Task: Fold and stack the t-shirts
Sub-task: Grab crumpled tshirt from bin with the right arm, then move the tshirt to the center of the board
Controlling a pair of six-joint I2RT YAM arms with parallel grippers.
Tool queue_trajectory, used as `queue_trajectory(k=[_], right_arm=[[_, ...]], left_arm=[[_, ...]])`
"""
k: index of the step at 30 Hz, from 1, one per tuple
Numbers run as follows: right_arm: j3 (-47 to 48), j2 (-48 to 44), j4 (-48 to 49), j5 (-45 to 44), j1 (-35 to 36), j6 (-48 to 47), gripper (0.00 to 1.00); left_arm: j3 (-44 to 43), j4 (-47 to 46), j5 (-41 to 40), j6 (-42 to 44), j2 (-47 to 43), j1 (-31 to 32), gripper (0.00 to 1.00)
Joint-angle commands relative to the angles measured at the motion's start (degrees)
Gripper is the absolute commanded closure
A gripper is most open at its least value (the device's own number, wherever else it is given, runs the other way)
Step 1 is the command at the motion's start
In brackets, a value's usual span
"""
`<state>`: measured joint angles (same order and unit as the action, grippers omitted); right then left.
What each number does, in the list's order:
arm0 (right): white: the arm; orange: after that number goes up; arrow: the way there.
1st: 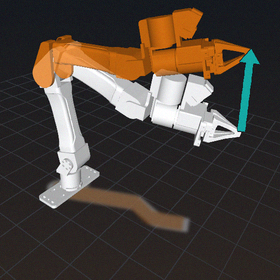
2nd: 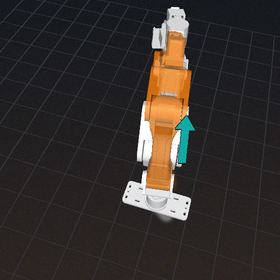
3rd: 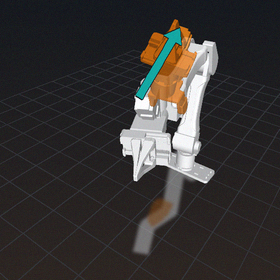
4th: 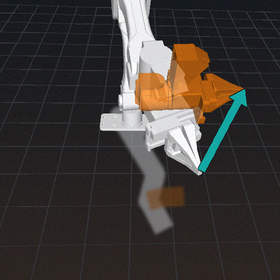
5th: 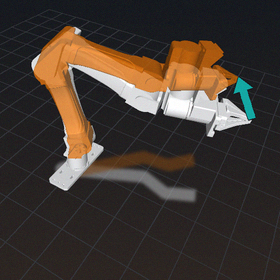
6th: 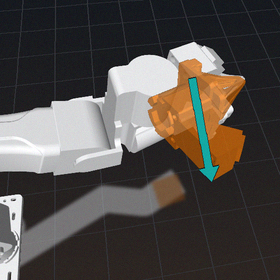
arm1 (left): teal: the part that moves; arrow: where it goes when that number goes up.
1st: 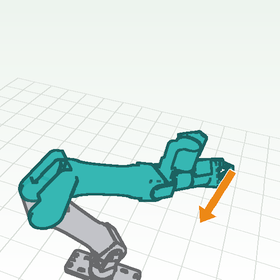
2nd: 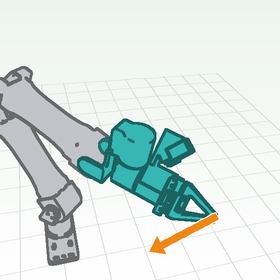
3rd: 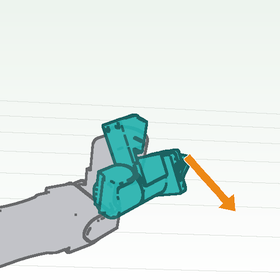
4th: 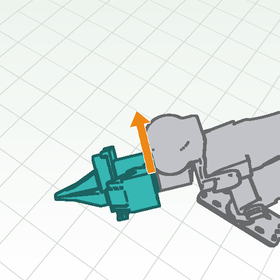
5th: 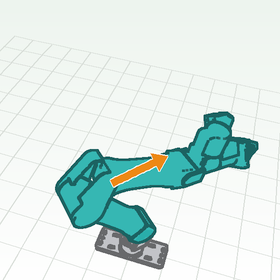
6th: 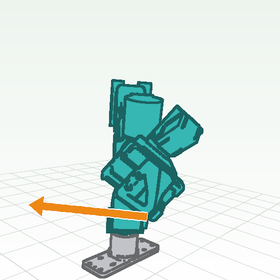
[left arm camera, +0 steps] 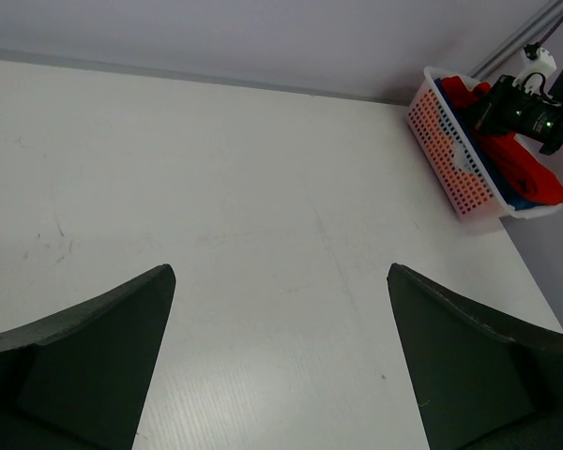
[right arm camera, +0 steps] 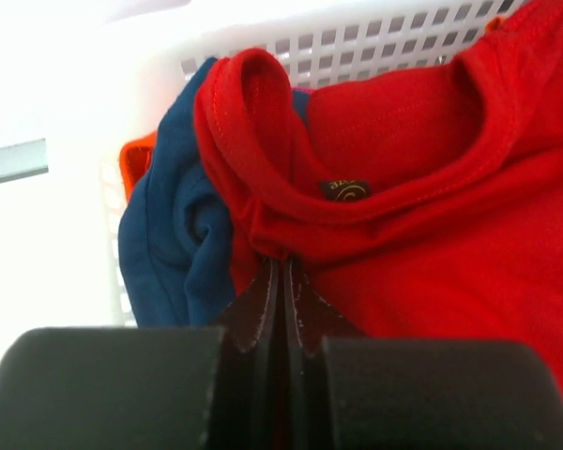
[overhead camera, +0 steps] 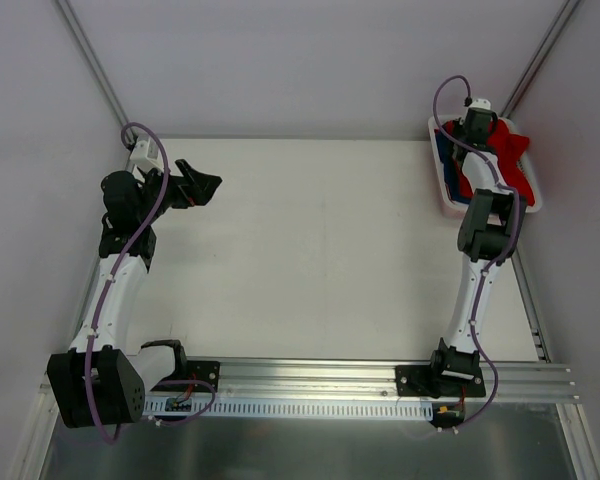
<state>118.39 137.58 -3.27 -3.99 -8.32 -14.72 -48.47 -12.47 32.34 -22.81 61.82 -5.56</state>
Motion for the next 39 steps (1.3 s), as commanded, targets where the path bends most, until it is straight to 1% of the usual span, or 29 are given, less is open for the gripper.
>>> queue_trajectory(k=[1, 5, 10, 15, 16, 24, 28, 30, 31, 32, 34, 36, 39], right_arm=[[-1.84, -6.6, -0.69, 1.53, 0.84, 0.75, 1.0], [-3.69, -12.5, -0.86, 1.88, 2.51, 0.31, 1.0], [-4.22, -20.14, -3.32, 1.7, 5.85, -1.62, 1.0], [-6.24, -30.07, -4.9, 1.27, 8.23, -1.89, 1.0], [-6.94, -31.48, -5.25, 0.92, 10.49, -2.59, 1.0], [-7.21, -45.37, -9.73, -1.9, 21.05, -8.21, 1.0], [-5.37, -53.27, -11.49, -2.86, 28.42, -10.06, 1.0], [-3.35, -55.3, -12.99, -3.57, 31.15, -11.55, 1.0], [-2.73, -57.31, -13.34, -4.35, 34.21, -12.34, 1.0], [-2.46, -58.47, -13.26, -4.53, 35.72, -13.13, 1.0], [-2.98, -61.01, -12.73, -3.67, 39.5, -14.55, 1.0], [-4.47, -65.06, -11.15, -3.13, 41.53, -13.59, 1.0], [-5.27, -69.8, -9.13, 1.07, 42.59, -10.61, 1.0]], left_arm=[[-0.58, -0.27, -0.78, 1.89, -0.47, 0.82, 0.01], [-0.4, -0.19, -0.79, 1.89, -0.47, 0.9, 0.01], [-0.31, -0.1, -0.87, 1.98, -0.65, 1.43, 0.01], [-0.31, -0.1, -0.79, 1.89, -0.3, 1.78, 0.01], [-0.31, -0.1, -0.7, 1.89, -0.3, 1.96, 0.01], [0.21, -0.01, -0.96, 2.06, -1.18, 2.57, 0.01], [0.48, -0.01, -1.4, 2.07, -1.44, 2.84, 0.01], [0.57, -0.1, -1.49, 2.07, -1.44, 3.01, 0.01], [0.57, -0.1, -1.4, 2.15, -1.35, 3.19, 0.01], [0.57, -0.01, -1.57, 2.15, -1.44, 3.28, 0.01], [0.65, -0.1, -1.58, 2.15, -1.53, 3.36, 0.01], [0.74, -0.1, -1.66, 2.24, -1.62, 3.45, 0.01], [0.83, -0.1, -1.84, 2.33, -1.71, 3.63, 0.01]])
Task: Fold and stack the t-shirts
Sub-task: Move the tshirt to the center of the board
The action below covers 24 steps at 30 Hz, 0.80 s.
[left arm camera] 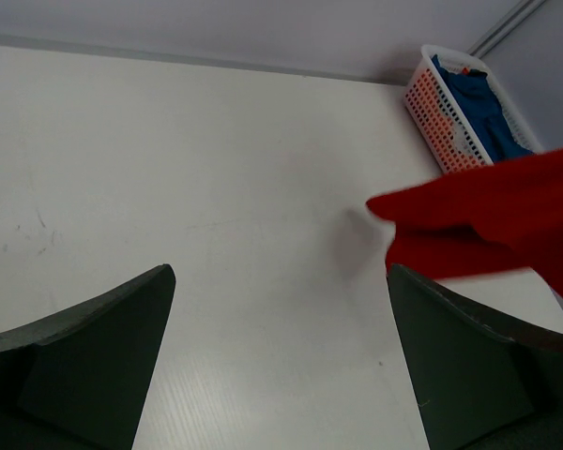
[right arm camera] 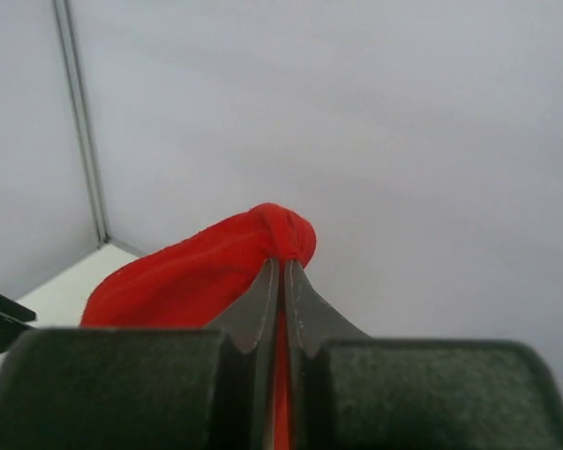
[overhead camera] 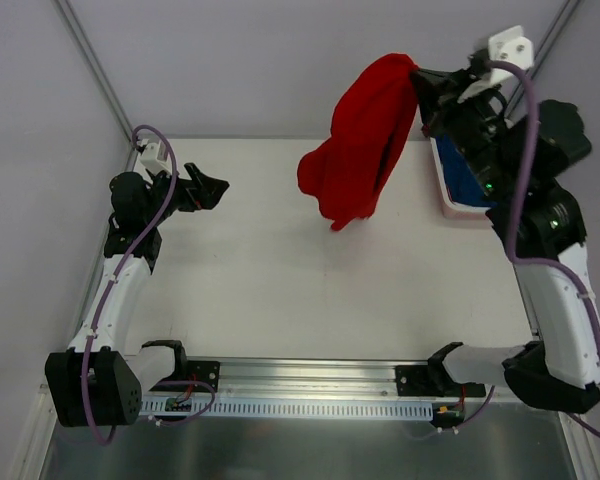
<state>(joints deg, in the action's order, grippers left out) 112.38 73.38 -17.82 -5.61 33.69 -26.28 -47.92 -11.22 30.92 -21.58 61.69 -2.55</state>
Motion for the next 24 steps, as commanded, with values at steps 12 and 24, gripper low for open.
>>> queue_trajectory(k=[12, 24], right_arm=[[-6.02, -9.76, 4.64, 0.87, 1.29, 3.34, 1.0], [-6.92, -0.27, -2.11, 4.11, 10.68, 7.41, 1.0]], left_arm=[[0.46, -1.34, -0.68, 1.28, -1.57, 1.23, 0.01], [0.37, -1.17, -1.03, 1.54, -1.57, 1.4, 0.01]])
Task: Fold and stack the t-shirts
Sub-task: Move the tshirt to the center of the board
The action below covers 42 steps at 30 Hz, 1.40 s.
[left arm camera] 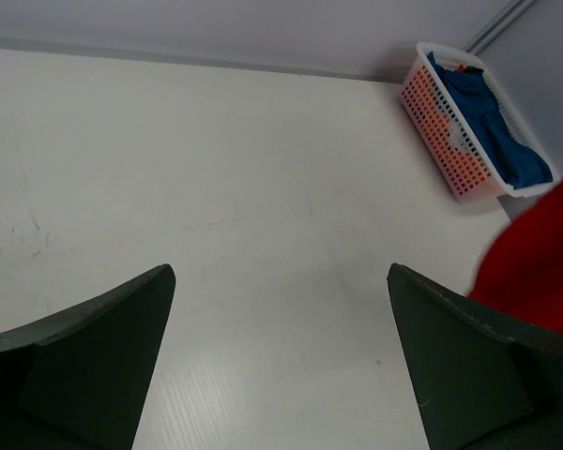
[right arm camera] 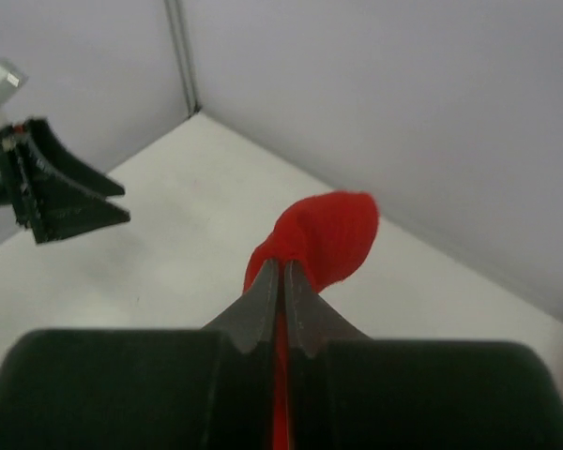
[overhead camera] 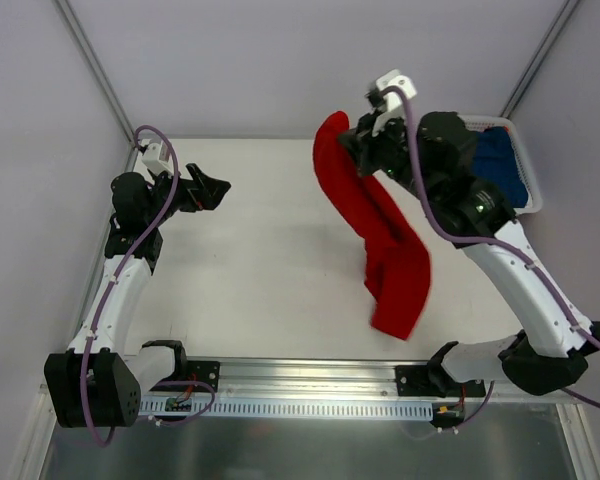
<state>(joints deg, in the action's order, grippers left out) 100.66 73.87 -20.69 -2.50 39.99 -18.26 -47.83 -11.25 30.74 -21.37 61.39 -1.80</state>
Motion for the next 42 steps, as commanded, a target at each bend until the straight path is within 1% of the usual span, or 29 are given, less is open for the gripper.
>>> queue_trajectory(k=[1, 2, 3, 5, 6, 8, 10, 15, 19, 33, 37, 40, 42], right_arm=[[6.02, 0.83, 0.13, 0.4, 6.31, -1.77, 1.0], [7.26, 1.71, -0.49, -0.65, 10.25, -2.82, 1.0], [10.23, 2.5, -2.06, -1.27, 12.2, -5.53, 1.0], [12.79, 4.52, -3.13, -4.33, 17.55, -7.75, 1.0], [14.98, 5.14, -4.09, -4.79, 18.54, -8.36, 1.0], [15.97, 5.85, -4.27, -5.14, 20.21, -8.81, 1.0], [15.8, 5.5, -3.4, -5.49, 20.48, -8.81, 1.0], [15.71, 6.46, -3.39, -10.32, 20.39, -9.6, 1.0], [13.07, 7.52, -3.04, -13.84, 20.31, -9.78, 1.0], [7.88, 10.33, -3.13, -13.06, 17.32, -4.5, 1.0], [8.93, 9.89, -2.25, -8.76, 17.41, -2.66, 1.0], [11.21, 10.33, -2.25, -7.96, 17.67, -2.48, 1.0], [12.27, 11.03, -2.34, -9.35, 17.58, -3.01, 1.0]], left_arm=[[0.29, -1.15, -0.86, 1.41, -1.36, 0.57, 0.01], [0.29, -1.15, -0.95, 1.41, -1.36, 0.66, 0.01], [0.29, -1.23, -0.95, 1.41, -1.36, 0.66, 0.01], [0.29, -1.06, -1.03, 1.5, -1.53, 0.66, 0.01], [0.29, -0.97, -1.12, 1.5, -1.44, 0.66, 0.01], [0.29, -0.97, -1.21, 1.59, -1.62, 0.66, 0.01], [0.29, -0.97, -1.12, 1.59, -1.62, 0.75, 0.01], [0.2, -1.06, -0.95, 1.5, -1.62, 0.66, 0.01], [0.28, -0.88, -1.03, 1.59, -1.88, 0.66, 0.01], [0.29, -0.71, -1.3, 1.77, -2.32, 0.84, 0.01], [0.2, -0.71, -1.21, 1.59, -1.88, 0.84, 0.01], [0.2, -0.71, -1.21, 1.68, -1.88, 0.92, 0.01], [0.29, -0.79, -1.3, 1.77, -2.06, 0.92, 0.01]])
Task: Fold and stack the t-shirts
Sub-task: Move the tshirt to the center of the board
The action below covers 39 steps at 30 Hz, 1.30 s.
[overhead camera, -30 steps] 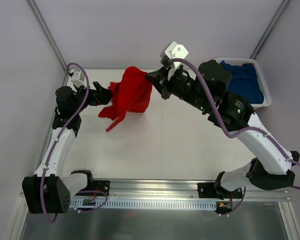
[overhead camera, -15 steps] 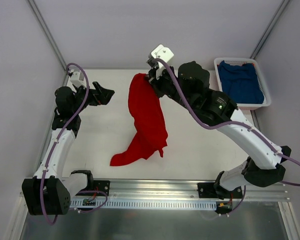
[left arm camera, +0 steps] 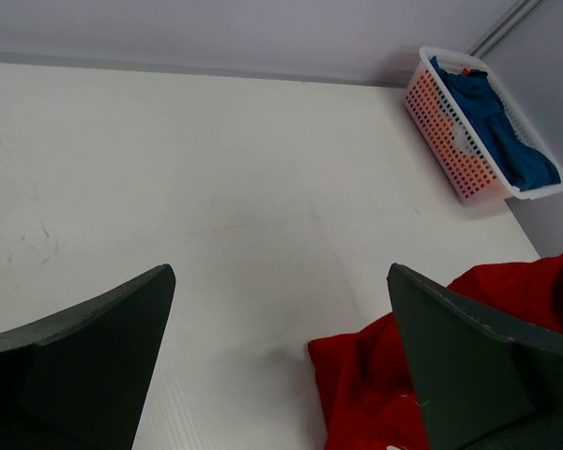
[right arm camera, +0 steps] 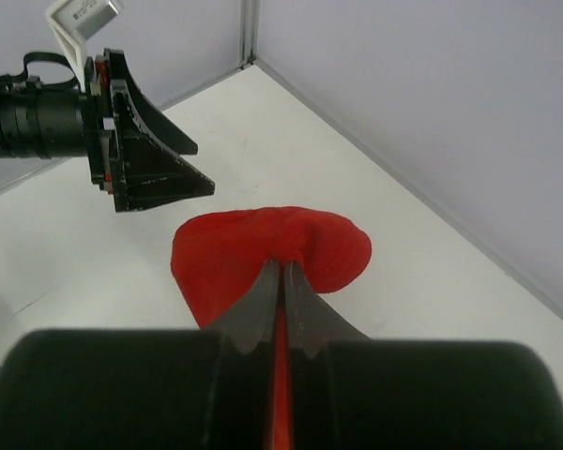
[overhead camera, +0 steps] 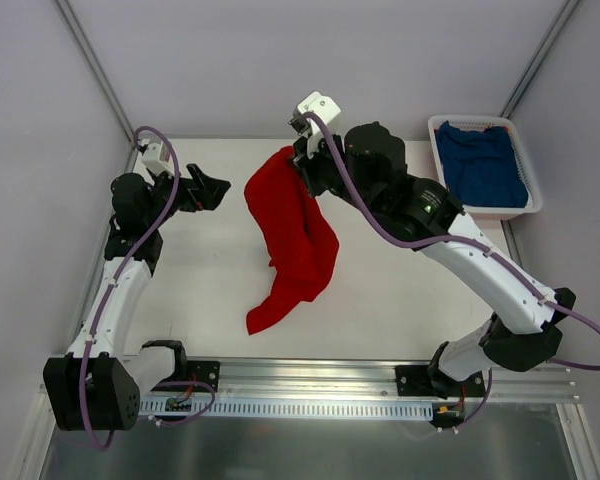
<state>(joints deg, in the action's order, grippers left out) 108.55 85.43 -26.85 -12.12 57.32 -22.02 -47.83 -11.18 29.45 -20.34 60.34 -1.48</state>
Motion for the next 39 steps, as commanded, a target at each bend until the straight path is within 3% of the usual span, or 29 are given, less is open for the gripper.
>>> queue_trajectory(k=[1, 5, 11, 22, 24, 26, 34, 39], right_arm=[[5.26, -0.09, 3.82, -2.01, 0.25, 0.4, 1.0], [6.58, 1.58, 2.77, -5.98, -3.08, 0.83, 1.0], [6.5, 4.48, 1.1, -1.6, -14.75, 7.07, 1.0], [2.99, 13.26, 0.57, -2.11, -23.13, 10.07, 0.99], [1.76, 14.5, -0.3, -4.65, -24.45, 11.38, 0.7], [0.18, 15.29, -0.31, -5.63, -25.24, 11.82, 0.49], [-4.13, 14.86, -0.22, -6.17, -26.56, 14.11, 0.45], [-6.86, 13.72, -0.31, -5.46, -26.65, 15.17, 0.45]], left_arm=[[0.37, -0.86, -0.18, 0.83, -1.1, 0.6, 0.01], [0.29, -0.77, -0.01, 0.83, -1.01, 0.68, 0.01], [0.29, -0.69, -0.1, 0.83, -0.84, 0.77, 0.01], [0.2, -0.69, -0.1, 1.0, -1.1, 1.12, 0.01], [0.11, -0.51, 0.08, 1.0, -0.92, 1.21, 0.01], [-0.07, -0.16, -0.01, 1.09, -0.75, 1.12, 0.01], [1.68, 0.63, -2.72, -1.1, 0.48, 4.9, 0.02], [8.18, -0.51, -10.81, -4.17, -2.06, 12.71, 0.09]])
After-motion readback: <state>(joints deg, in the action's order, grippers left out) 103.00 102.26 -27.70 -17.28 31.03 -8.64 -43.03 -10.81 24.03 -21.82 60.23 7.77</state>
